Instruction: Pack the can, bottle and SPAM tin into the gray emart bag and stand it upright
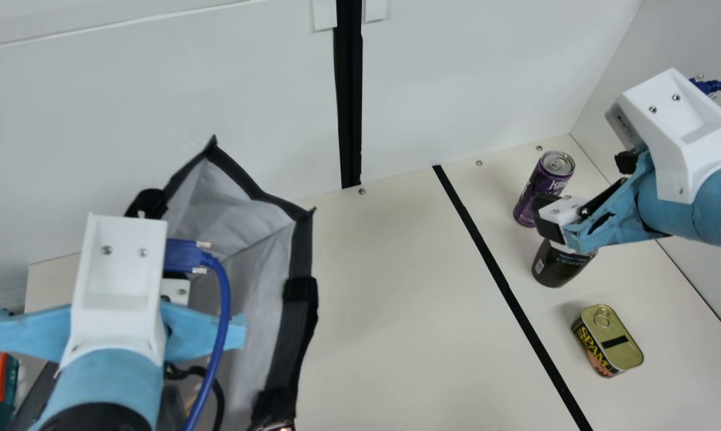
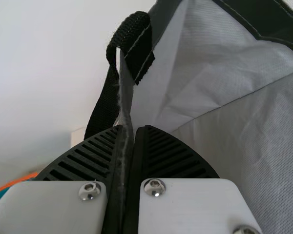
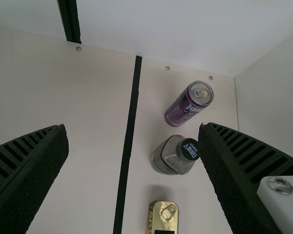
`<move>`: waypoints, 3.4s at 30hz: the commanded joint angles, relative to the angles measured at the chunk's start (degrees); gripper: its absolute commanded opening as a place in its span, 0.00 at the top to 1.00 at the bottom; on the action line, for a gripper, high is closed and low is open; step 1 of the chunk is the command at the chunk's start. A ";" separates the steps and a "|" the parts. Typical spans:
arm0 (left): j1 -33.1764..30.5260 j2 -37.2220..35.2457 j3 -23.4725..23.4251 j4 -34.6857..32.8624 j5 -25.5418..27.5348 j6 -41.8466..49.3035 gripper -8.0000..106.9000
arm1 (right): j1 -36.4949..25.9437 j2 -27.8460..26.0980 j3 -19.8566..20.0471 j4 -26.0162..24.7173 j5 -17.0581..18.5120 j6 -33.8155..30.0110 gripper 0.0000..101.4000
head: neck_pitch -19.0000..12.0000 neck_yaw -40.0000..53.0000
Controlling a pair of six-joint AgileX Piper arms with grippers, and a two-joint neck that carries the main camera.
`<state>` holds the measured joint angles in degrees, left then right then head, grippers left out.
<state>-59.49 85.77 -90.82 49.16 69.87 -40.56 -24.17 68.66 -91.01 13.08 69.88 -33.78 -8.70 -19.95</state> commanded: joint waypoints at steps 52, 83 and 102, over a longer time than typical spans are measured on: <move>21.45 -1.38 8.43 -61.99 -19.25 23.87 1.00 | 0.00 0.00 0.00 0.00 0.00 0.00 0.06 | -1.30 -0.05; 29.38 -0.16 10.75 -77.20 -22.65 35.47 1.00 | 0.00 0.00 0.00 0.00 0.00 0.00 0.06 | -1.30 -0.05; 29.38 -0.16 10.75 -77.01 -22.65 35.36 1.00 | 0.00 0.00 0.00 0.00 0.00 0.00 0.06 | -1.30 -0.05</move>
<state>-30.11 85.61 -80.07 -27.85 47.23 -5.21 -24.17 68.66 -91.01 13.08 69.88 -33.78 -8.61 -19.86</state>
